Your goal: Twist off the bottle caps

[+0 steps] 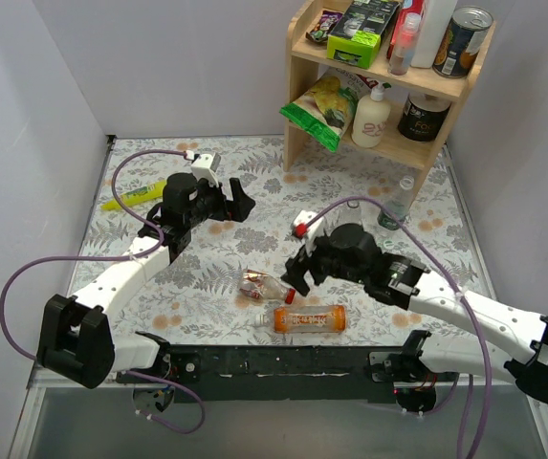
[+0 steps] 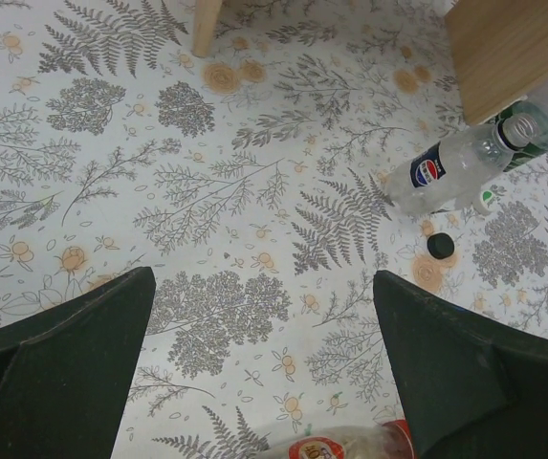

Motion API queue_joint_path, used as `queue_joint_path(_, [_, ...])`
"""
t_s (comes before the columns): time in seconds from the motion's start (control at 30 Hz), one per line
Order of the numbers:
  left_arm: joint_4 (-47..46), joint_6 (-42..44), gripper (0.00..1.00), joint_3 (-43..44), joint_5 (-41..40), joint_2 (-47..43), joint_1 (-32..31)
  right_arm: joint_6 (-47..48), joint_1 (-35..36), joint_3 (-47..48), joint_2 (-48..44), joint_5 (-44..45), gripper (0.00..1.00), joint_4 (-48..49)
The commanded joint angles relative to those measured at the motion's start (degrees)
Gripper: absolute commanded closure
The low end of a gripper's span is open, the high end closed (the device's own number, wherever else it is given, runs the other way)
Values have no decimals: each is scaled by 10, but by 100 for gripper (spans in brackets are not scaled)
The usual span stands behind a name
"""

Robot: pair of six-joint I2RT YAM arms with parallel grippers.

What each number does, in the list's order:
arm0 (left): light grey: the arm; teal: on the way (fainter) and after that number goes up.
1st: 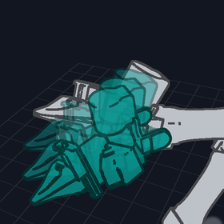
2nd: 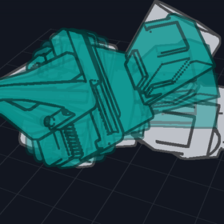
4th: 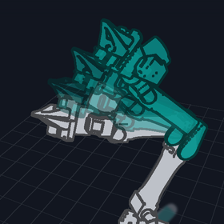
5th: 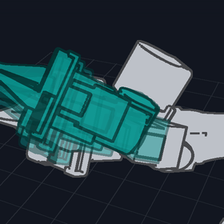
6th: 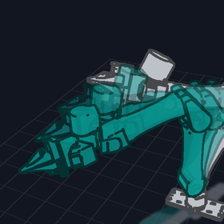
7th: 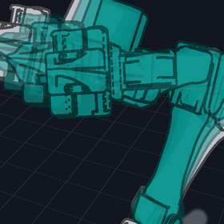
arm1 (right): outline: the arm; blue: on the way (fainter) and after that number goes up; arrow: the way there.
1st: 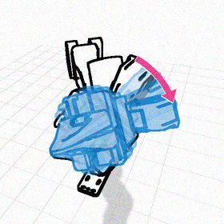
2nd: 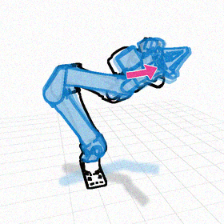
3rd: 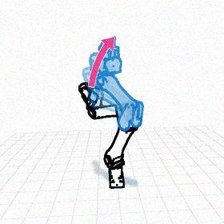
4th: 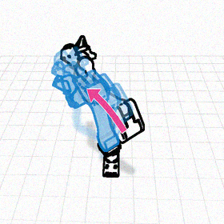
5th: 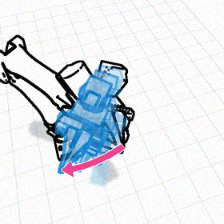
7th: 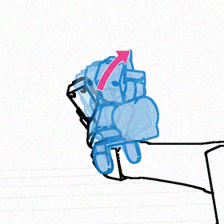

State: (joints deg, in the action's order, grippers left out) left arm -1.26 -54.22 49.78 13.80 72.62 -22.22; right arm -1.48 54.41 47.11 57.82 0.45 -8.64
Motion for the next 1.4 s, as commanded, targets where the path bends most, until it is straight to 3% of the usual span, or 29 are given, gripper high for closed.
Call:
queue_joint_path(0.0, [9,17,2,22,-34,-27,-2,13,82,-18,38,-26,11,-80])
queue_joint_path(0.27, [9,0,2,25,0,-10,-2,62,143,-10,111,-8,11,-96])
queue_joint_path(0.77, [9,-4,2,27,16,-5,-2,106,155,-4,222,-11,13,-61])
queue_joint_path(0.87, [9,-4,2,28,18,-5,-2,104,155,-6,234,-16,20,-58])
queue_joint_path(1.03, [8,-5,2,27,18,-13,-3,90,155,7,217,-30,43,-80])
queue_joint_path(1.23, [-21,-17,2,8,29,-54,-2,42,153,43,125,13,48,-149])
queue_joint_path(1.37, [-65,-32,2,-10,60,-92,-1,-34,75,72,68,20,49,-190])
